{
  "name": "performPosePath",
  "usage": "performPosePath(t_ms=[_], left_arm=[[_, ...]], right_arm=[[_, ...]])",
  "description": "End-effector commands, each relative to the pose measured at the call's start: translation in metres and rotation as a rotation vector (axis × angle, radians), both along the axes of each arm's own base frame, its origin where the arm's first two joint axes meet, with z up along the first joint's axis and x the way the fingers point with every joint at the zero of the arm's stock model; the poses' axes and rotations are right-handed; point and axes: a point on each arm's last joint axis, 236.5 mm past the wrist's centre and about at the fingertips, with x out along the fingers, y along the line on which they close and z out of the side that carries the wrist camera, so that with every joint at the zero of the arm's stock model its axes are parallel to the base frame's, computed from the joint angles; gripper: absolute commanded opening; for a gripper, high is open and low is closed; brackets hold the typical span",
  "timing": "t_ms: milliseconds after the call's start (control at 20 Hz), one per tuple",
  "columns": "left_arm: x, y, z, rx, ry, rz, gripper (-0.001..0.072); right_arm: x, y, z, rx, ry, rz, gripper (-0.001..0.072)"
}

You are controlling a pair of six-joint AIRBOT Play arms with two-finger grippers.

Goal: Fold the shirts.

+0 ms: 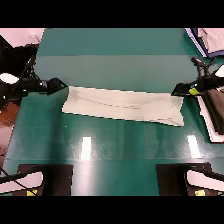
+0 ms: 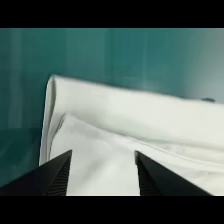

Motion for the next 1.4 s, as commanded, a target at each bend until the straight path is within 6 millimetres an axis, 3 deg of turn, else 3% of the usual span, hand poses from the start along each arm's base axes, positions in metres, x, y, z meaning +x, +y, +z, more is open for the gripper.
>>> performPosePath(t_ms=[0, 150, 200, 300, 400, 500, 800, 1000, 1350], left_arm=[[0.024, -0.002, 0.031, 0.004, -0.085, 0.020, 0.0492], [0.004, -0.024, 0.036, -0.042, -0.021, -0.084, 0.0491], [-0.004, -0.030, 0.034, -0.049, 0.002, -0.113, 0.0461], [-0.018, -0.045, 0.031, -0.061, 0.041, -0.178, 0.0030], [-0.026, -0.060, 0.029, -0.059, 0.054, -0.226, 0.0032], [-0.031, -0.080, 0.029, -0.056, 0.054, -0.271, 0.0032], [-0.053, -0.131, 0.028, -0.048, 0.061, -0.395, 0.0032], [-0.056, -0.136, 0.028, -0.071, 0.095, -0.377, 0.0032], [-0.056, -0.136, 0.028, -0.075, 0.099, -0.371, 0.0032]], right_arm=[[0.008, -0.001, 0.022, 0.163, -0.050, -0.063, 0.0505], [-0.029, -0.026, 0.020, 0.192, 0.006, -0.049, 0.0504], [-0.043, -0.036, 0.013, 0.200, 0.027, -0.069, 0.0504], [-0.069, -0.056, -0.004, 0.220, 0.061, -0.132, 0.0506], [-0.091, -0.067, -0.026, 0.260, 0.101, -0.168, 0.0604], [-0.101, -0.064, -0.040, 0.354, 0.111, -0.169, 0.0615], [-0.087, -0.054, -0.074, 0.519, 0.106, -0.126, 0.0609], [-0.068, -0.049, -0.086, 0.526, 0.133, -0.060, 0.0609], [-0.060, -0.007, -0.093, 0.540, 0.186, 0.088, 0.0596]])
